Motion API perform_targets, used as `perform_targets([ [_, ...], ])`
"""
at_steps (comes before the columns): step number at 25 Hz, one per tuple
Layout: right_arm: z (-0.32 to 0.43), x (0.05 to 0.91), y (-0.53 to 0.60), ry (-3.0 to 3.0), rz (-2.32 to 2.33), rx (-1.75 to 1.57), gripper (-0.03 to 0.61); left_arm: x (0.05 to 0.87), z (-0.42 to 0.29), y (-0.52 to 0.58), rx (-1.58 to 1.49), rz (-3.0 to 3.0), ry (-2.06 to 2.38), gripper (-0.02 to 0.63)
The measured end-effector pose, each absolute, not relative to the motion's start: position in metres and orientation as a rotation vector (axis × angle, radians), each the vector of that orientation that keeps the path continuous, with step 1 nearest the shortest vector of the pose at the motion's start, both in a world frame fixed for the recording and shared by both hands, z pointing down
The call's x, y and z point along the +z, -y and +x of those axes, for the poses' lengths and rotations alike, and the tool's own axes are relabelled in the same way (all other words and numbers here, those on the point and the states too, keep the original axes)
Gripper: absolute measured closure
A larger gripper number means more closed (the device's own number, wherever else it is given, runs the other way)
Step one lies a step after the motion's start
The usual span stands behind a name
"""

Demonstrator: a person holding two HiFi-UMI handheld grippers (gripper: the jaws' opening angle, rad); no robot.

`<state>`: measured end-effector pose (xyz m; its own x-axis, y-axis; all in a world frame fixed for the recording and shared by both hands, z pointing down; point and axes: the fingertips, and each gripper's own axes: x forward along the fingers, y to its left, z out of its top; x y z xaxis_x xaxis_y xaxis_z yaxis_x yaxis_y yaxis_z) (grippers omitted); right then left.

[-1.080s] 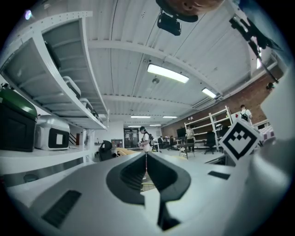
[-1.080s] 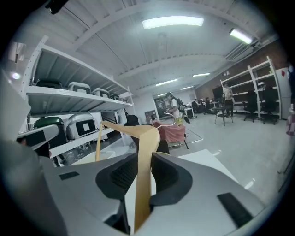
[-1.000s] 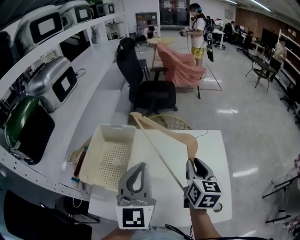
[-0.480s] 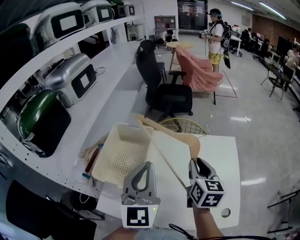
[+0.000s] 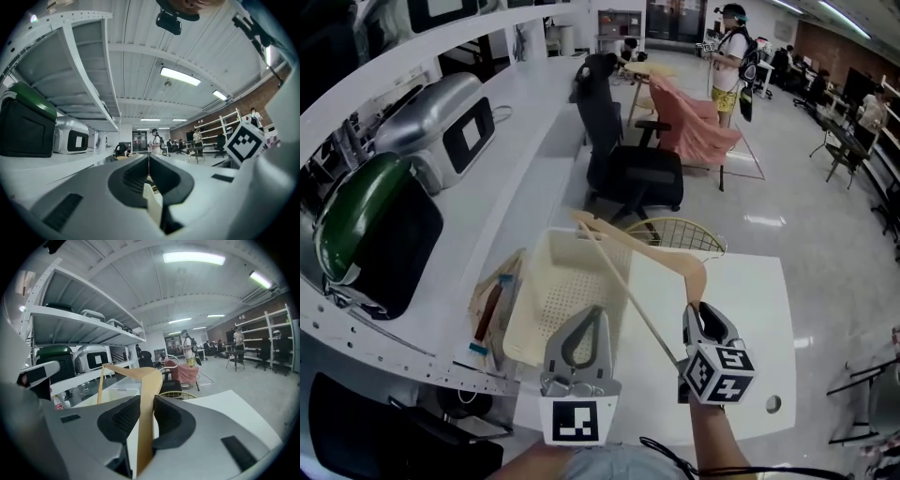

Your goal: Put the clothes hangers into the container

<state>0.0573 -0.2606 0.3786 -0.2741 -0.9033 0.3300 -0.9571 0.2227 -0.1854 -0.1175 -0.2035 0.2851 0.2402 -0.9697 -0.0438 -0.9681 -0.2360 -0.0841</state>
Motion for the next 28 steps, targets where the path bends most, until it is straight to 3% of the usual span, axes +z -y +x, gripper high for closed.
perform_targets([
  [12, -0.027, 0.389, 0.241, 2.121, 1.907, 0.498, 0.48, 0.287, -0.205, 0.214, 0.077, -2.58, -1.706, 0.6],
  [28, -0.063, 0.438, 0.235, 1.853, 1.909, 0.641, 0.48, 0.302, -0.234, 0.224, 0.048, -2.722, -1.493, 0.6],
])
